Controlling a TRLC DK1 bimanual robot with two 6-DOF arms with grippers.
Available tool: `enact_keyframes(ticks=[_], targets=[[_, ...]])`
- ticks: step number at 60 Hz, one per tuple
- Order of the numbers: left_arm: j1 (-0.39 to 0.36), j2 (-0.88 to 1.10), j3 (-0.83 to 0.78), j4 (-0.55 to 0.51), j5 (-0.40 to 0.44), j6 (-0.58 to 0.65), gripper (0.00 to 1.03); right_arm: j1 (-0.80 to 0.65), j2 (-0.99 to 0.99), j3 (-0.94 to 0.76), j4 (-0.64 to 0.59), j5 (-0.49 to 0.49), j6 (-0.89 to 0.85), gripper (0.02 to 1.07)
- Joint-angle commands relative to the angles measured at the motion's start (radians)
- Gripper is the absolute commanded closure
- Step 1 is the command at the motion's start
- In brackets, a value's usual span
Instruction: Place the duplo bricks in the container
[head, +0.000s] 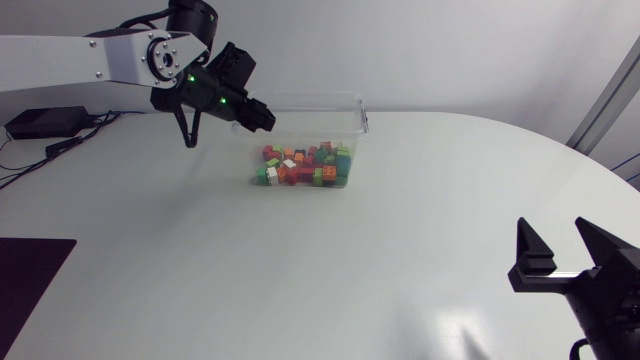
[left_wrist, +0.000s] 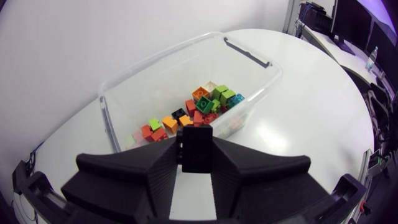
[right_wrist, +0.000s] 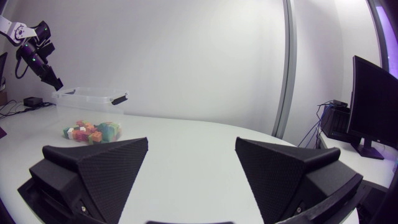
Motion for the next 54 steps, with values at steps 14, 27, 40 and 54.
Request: enact_keyframes(ticks=[14, 27, 40, 54], targets=[[-0.020, 0.101, 0.128, 0.134, 0.011, -0.018, 0.75, -0.003, -0.007, -0.022, 0.008, 0.005, -0.014, 0.06], [-0.020, 0.200, 0.227, 0.196, 0.010, -0.041, 0.69, -0.003, -0.007, -0.022, 0.008, 0.005, -0.014, 0.06], [-0.023, 0.297, 0.280, 0.237, -0.033, -0.015, 0.04, -0.003, -0.007, -0.021, 0.008, 0.005, -0.012, 0.06], [0.052, 0.046, 0.098, 0.304, -0.038, 0.004, 0.04, -0.003, -0.007, -0.021, 0.008, 0.005, -0.012, 0.06]])
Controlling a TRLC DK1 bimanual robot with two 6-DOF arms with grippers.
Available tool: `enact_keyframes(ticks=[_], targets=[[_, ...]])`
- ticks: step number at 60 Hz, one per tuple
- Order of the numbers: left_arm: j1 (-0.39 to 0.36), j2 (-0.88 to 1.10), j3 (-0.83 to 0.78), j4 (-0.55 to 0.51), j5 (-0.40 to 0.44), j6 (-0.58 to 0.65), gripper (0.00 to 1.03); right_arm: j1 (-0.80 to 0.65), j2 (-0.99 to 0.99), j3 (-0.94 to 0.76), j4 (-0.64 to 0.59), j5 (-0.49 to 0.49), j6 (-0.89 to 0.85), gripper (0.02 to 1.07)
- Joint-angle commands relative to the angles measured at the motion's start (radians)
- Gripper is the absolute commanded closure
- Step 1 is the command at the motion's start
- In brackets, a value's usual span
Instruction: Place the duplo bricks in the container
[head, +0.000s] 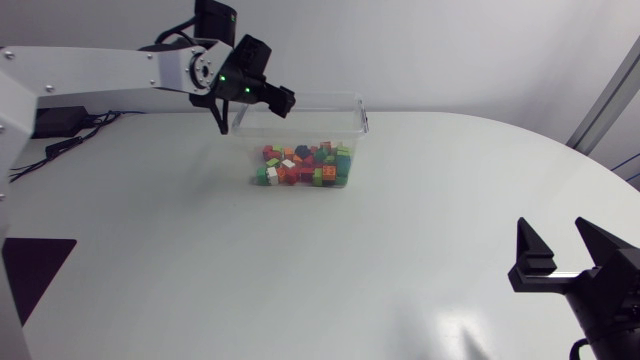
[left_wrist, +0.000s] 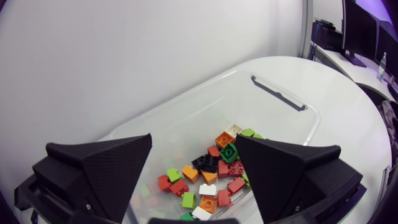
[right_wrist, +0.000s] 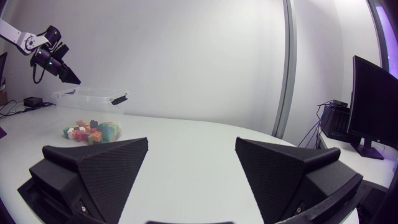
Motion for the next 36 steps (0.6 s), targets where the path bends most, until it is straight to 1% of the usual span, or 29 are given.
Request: enact_keyframes(ticks=[1, 4, 5, 6, 10, 12, 14, 18, 24, 28, 29, 30, 36], targets=[[0.053, -0.157, -0.081, 0.057, -0.007, 0.019, 0.04, -0.003, -0.007, -0.021, 0.008, 0.005, -0.012, 0.06], [0.089, -0.230, -0.135, 0.064, -0.005, 0.020, 0.04, -0.003, -0.007, -0.021, 0.008, 0.005, -0.012, 0.06], [0.090, -0.234, -0.139, 0.066, -0.007, 0.020, 0.04, -0.003, -0.007, -0.021, 0.008, 0.005, -0.012, 0.06], [0.112, -0.265, -0.162, 0.067, -0.005, 0.023, 0.04, -0.003, -0.007, -0.021, 0.008, 0.005, -0.012, 0.06], [0.150, -0.332, -0.224, 0.084, 0.003, 0.032, 0.04, -0.003, -0.007, -0.021, 0.008, 0.005, -0.013, 0.06], [0.181, -0.374, -0.271, 0.101, 0.015, 0.039, 0.04, -0.003, -0.007, -0.021, 0.008, 0.005, -0.012, 0.06], [0.192, -0.388, -0.293, 0.110, 0.016, 0.039, 0.04, -0.003, -0.007, -0.021, 0.008, 0.005, -0.012, 0.06], [0.233, -0.431, -0.382, 0.173, 0.026, 0.046, 0.04, -0.003, -0.007, -0.021, 0.008, 0.005, -0.013, 0.06], [0.290, -0.489, -0.474, 0.195, 0.033, 0.029, 0.04, -0.003, -0.007, -0.021, 0.010, 0.005, -0.012, 0.06], [0.323, -0.552, -0.567, 0.274, 0.033, 0.002, 0.04, -0.003, -0.007, -0.021, 0.008, 0.005, -0.012, 0.06], [0.323, -0.553, -0.569, 0.276, 0.033, 0.002, 0.04, -0.003, -0.007, -0.021, 0.010, 0.005, -0.013, 0.06], [0.334, -0.584, -0.610, 0.294, 0.033, 0.002, 0.04, -0.003, -0.007, -0.021, 0.008, 0.005, -0.012, 0.06], [0.376, -0.670, -0.727, 0.328, 0.033, 0.000, 0.04, -0.003, -0.007, -0.021, 0.008, 0.005, -0.013, 0.06]])
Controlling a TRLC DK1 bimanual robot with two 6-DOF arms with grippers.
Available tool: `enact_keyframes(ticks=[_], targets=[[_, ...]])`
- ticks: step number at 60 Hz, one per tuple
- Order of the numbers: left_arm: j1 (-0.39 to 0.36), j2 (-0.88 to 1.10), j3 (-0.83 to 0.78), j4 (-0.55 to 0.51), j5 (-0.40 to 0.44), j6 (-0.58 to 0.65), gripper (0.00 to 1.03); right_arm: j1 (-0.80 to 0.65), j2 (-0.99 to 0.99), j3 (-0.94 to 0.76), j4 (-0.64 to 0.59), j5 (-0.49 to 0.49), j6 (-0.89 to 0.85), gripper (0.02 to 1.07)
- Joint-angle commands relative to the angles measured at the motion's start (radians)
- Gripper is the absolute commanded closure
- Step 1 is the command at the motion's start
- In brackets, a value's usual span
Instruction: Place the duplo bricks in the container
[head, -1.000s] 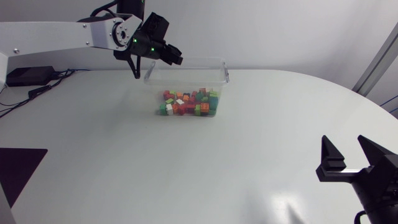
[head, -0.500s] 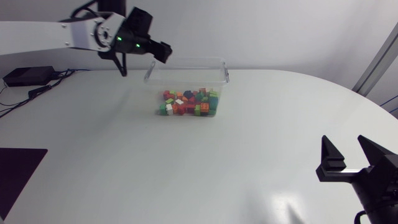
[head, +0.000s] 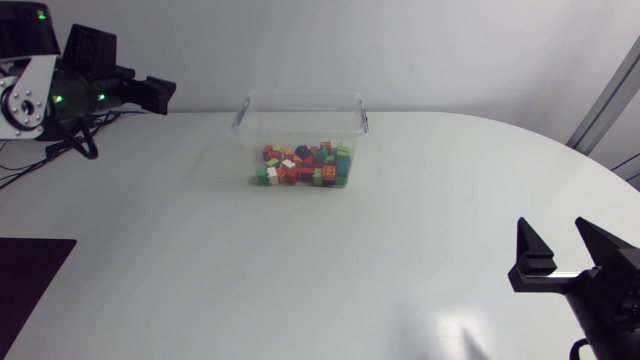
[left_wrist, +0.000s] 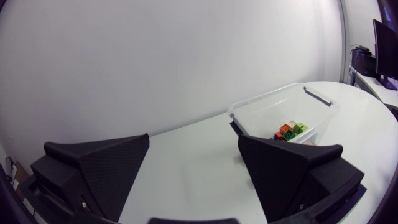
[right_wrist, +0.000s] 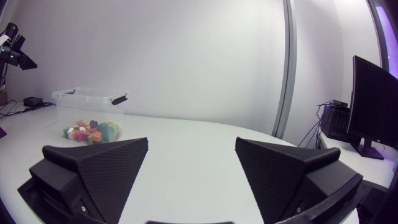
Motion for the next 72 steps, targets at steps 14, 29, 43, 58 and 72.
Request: enact_keyframes(ticks=[14, 29, 43, 58, 72], targets=[[0.124, -0.246, -0.274, 0.093, 0.029, -0.038, 0.04, -0.003, -0.007, -0.021, 0.010, 0.005, -0.012, 0.06], [0.147, -0.407, -0.415, 0.041, 0.075, -0.063, 0.04, -0.003, -0.007, -0.021, 0.008, 0.005, -0.012, 0.06], [0.121, -0.542, -0.605, 0.124, 0.075, -0.067, 0.04, -0.003, -0.007, -0.021, 0.008, 0.005, -0.012, 0.06], [0.101, -0.686, -0.771, 0.191, 0.075, -0.102, 0.05, -0.003, -0.007, -0.021, 0.010, 0.005, -0.012, 0.06], [0.053, -0.829, -0.878, 0.200, 0.075, -0.101, 0.05, -0.003, -0.007, -0.022, 0.008, 0.005, -0.012, 0.06]])
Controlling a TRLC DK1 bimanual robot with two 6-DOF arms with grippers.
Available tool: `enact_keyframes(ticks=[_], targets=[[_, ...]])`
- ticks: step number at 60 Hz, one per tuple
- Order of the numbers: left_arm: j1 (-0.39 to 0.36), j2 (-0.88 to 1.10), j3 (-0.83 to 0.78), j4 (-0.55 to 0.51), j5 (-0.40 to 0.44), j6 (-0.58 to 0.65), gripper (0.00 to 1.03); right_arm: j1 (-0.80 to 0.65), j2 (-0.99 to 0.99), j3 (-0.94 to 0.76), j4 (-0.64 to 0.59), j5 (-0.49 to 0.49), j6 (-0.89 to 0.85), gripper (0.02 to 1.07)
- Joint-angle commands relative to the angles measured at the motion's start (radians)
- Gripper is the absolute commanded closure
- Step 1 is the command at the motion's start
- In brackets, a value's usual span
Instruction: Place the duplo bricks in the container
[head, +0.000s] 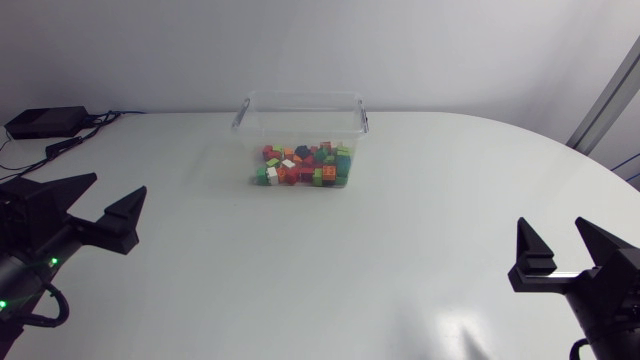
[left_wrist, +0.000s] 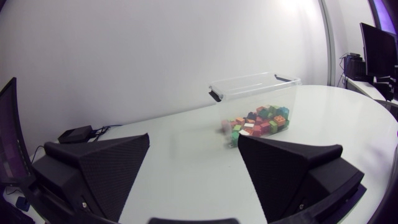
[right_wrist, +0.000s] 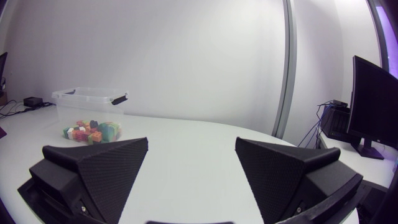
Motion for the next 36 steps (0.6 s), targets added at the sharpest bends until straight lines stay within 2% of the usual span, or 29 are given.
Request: enact_keyframes(ticks=[1, 14, 36], targets=[[-0.021, -0.058, -0.055, 0.025, 0.008, -0.023, 0.05, -0.003, -0.007, -0.021, 0.008, 0.005, -0.012, 0.06], [-0.055, -0.148, -0.148, 0.052, 0.008, -0.017, 0.05, -0.003, -0.007, -0.022, 0.008, 0.005, -0.012, 0.06], [-0.089, -0.364, -0.184, -0.107, -0.111, -0.112, 0.04, 0.014, -0.004, -0.020, 0.003, -0.019, 0.026, 0.06]])
